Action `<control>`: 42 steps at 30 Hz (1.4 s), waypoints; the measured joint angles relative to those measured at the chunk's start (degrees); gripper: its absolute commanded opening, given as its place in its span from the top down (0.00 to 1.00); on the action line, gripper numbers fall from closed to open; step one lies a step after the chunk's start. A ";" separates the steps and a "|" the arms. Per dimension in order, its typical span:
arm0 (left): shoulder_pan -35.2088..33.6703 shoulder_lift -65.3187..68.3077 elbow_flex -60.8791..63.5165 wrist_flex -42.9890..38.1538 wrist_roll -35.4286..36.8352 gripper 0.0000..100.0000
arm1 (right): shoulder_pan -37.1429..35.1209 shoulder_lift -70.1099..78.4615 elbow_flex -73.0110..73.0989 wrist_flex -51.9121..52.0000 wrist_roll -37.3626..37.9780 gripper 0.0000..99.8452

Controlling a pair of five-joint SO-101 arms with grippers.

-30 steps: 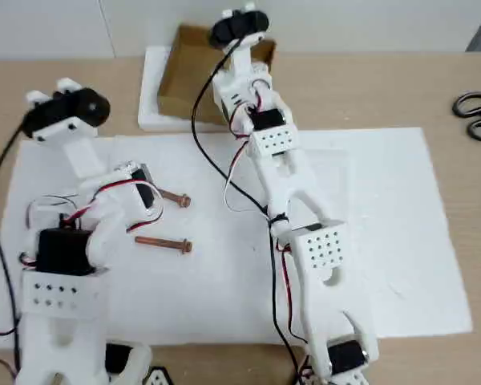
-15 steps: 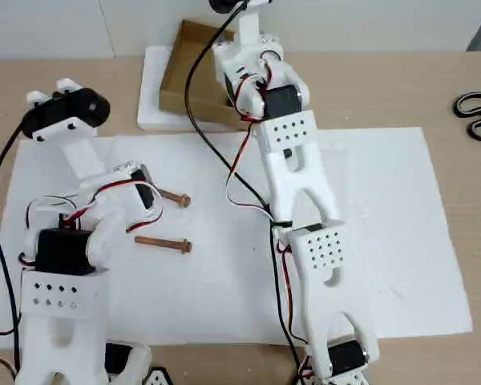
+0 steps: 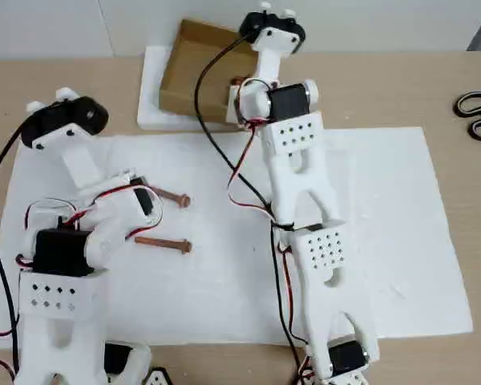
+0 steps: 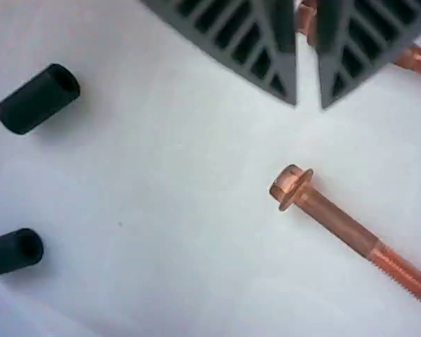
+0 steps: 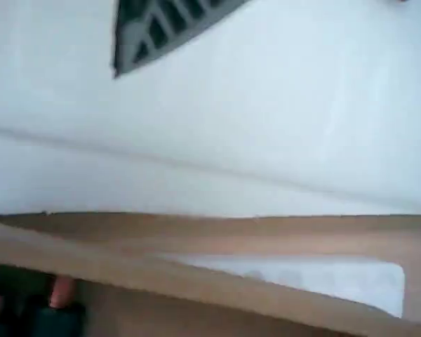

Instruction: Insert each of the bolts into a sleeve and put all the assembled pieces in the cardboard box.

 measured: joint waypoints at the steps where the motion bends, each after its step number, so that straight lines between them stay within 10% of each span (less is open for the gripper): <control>1: 0.00 0.00 0.00 0.00 0.79 1.00 | -0.18 0.00 0.00 0.44 -0.79 0.82; 20: 0.00 0.00 5.89 -6.68 2.37 1.00 | -0.62 -29.98 52.22 0.79 -2.46 0.82; 42: 0.00 0.00 8.09 -10.81 2.37 1.00 | -2.20 -26.99 62.86 -2.99 -14.77 0.82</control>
